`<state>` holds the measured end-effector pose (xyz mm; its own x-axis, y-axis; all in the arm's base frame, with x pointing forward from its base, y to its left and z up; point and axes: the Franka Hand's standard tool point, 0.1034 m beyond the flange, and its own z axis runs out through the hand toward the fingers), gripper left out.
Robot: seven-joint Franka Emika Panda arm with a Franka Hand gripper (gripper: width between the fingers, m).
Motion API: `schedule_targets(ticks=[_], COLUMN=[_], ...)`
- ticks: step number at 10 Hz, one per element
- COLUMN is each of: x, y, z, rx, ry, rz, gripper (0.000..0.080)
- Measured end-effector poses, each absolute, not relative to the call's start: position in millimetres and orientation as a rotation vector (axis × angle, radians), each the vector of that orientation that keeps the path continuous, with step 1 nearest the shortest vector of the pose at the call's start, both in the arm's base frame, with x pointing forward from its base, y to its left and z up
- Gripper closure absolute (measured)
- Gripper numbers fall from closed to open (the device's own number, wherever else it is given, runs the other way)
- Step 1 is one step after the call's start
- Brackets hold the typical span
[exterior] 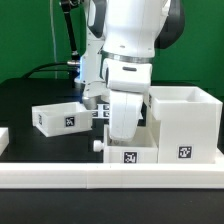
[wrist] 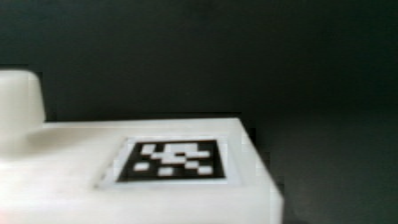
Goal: Assemble drawer
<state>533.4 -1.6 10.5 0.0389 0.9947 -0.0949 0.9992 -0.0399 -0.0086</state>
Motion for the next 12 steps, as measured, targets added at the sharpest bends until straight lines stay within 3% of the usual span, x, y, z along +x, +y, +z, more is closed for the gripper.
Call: schedule_targets(ticks=[12], x=[531.7], y=[2.9], z=[9.3], rx=[2.228], ry=[2.09], rz=[-0.069], gripper=[0.0757])
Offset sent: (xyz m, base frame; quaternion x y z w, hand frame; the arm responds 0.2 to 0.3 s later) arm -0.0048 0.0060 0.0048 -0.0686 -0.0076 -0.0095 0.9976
